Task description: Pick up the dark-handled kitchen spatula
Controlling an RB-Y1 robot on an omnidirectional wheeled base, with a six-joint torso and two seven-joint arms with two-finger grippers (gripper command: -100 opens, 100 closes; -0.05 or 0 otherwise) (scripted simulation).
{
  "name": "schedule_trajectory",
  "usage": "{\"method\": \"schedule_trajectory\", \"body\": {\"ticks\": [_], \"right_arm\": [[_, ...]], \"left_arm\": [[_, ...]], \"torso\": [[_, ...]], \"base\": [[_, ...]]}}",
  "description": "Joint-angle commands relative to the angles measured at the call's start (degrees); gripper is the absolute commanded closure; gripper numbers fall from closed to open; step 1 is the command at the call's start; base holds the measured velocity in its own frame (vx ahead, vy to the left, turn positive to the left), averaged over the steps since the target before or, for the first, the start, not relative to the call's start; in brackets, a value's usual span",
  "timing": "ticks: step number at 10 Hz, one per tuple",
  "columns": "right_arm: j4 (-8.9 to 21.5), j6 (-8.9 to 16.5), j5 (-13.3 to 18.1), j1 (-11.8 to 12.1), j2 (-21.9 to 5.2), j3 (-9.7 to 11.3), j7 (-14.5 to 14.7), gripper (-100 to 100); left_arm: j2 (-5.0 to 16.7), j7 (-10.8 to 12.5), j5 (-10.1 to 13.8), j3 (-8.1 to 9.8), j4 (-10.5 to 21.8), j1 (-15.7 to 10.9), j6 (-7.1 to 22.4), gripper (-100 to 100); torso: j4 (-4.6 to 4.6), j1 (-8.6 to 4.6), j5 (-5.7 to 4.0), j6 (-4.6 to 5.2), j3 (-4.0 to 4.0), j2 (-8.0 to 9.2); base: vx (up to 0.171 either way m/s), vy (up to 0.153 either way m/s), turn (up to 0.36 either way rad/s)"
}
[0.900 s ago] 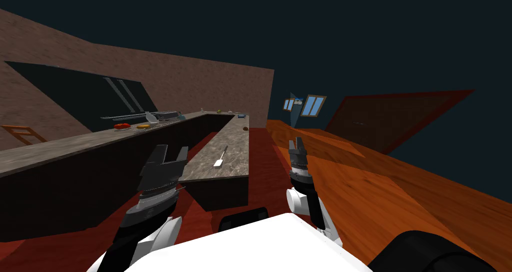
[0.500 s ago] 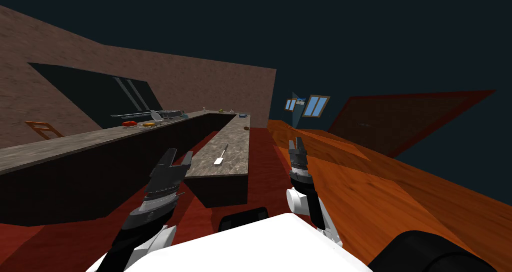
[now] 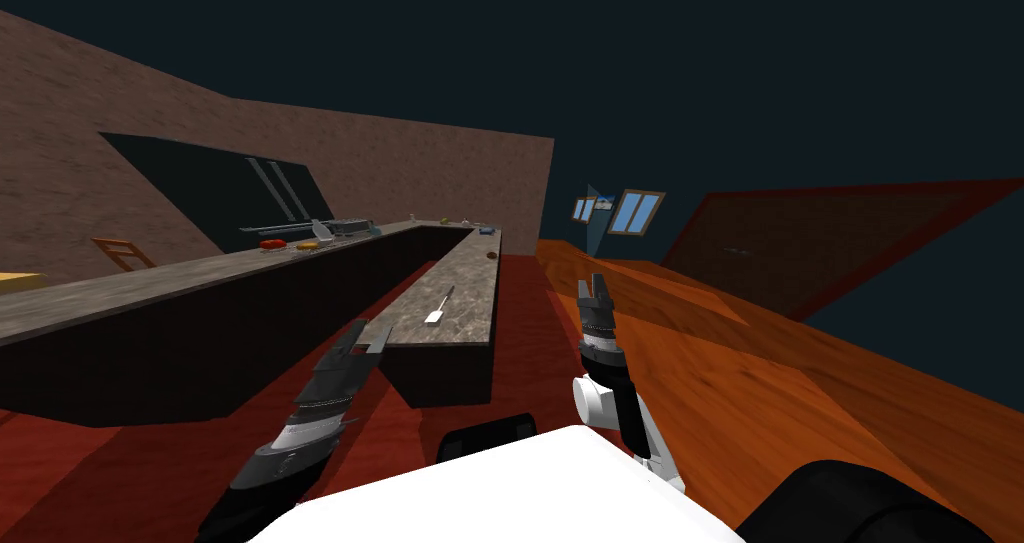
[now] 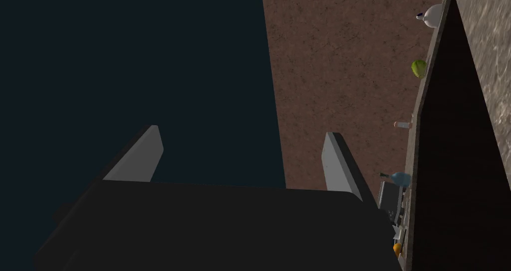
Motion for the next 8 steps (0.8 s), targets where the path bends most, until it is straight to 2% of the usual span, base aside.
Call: {"method": "schedule_trajectory", "body": {"ticks": [1, 3, 4, 5, 6, 7, 8], "right_arm": [[0.0, 0.0, 0.0, 0.0, 0.0, 0.0, 0.0, 0], [0.0, 0.0, 0.0, 0.0, 0.0, 0.0, 0.0, 0], [0.0, 0.0, 0.0, 0.0, 0.0, 0.0, 0.0, 0], [0.0, 0.0, 0.0, 0.0, 0.0, 0.0, 0.0, 0], [0.0, 0.0, 0.0, 0.0, 0.0, 0.0, 0.0, 0], [0.0, 0.0, 0.0, 0.0, 0.0, 0.0, 0.0, 0], [0.0, 0.0, 0.0, 0.0, 0.0, 0.0, 0.0, 0]], "left_arm": [[1.7, 0.5, 0.3, -0.53, 0.9, 1.1, 0.2, -100], [6.0, 1.8, 1.7, -1.69, 4.3, 3.8, 1.3, -100], [6.6, 1.8, 1.7, -1.69, 4.7, 3.8, 1.3, -100], [8.7, 2.4, 2.4, -2.34, 6.8, 5.1, 1.8, -100], [9.3, 2.4, 2.4, -2.34, 6.8, 5.1, 1.8, -100], [11.3, 3.0, 3.1, -3.05, 9.0, 6.4, 2.4, -100], [12.1, 3.0, 3.1, -3.05, 9.0, 6.4, 2.4, -100]], "torso": [[0.0, 0.0, 0.0, 0.0, 0.0, 0.0], [0.0, 0.04, 0.01, 0.01, 0.01, 0.02], [0.01, -0.02, -0.01, 0.01, 0.01, 0.02], [0.0, 0.03, 0.0, 0.02, -0.03, -0.06], [-0.01, 0.02, 0.0, 0.02, -0.04, -0.07], [-0.01, 0.05, 0.0, 0.02, -0.04, -0.08], [-0.02, 0.05, 0.01, 0.01, -0.05, -0.1]], "base": [[-0.033, -0.081, 0.031], [-0.038, -0.082, 0.019], [-0.016, -0.077, 0.011], [-0.017, -0.08, -0.011], [-0.017, -0.07, -0.003], [-0.006, -0.072, -0.025], [-0.002, -0.063, -0.005]]}}
